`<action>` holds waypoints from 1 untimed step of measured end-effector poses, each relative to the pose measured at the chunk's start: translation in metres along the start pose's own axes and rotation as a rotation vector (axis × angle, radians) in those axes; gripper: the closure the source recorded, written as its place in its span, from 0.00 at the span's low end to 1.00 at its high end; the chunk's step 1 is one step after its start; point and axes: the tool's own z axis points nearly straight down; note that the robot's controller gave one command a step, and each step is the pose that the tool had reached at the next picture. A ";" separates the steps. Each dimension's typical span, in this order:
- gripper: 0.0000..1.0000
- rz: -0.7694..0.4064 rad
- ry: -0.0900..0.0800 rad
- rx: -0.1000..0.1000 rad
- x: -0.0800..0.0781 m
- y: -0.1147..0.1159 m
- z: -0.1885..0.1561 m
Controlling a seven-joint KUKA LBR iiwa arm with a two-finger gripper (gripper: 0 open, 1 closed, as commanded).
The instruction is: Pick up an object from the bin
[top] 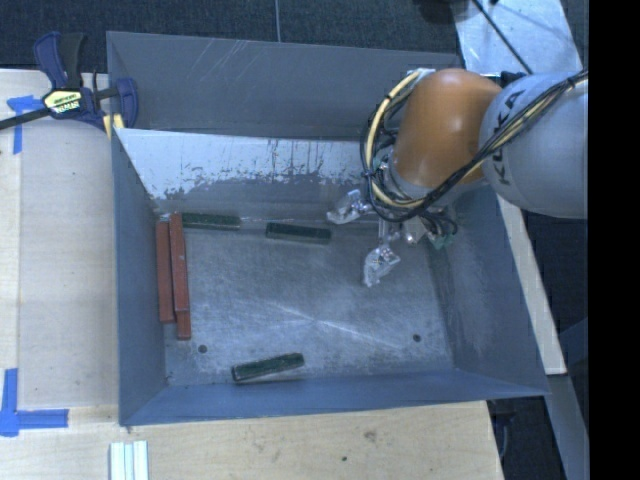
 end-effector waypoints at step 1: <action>0.00 0.095 0.000 -0.001 -0.005 0.024 0.004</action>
Offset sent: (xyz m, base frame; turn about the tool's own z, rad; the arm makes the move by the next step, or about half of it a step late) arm -0.0021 0.0671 -0.0211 0.0348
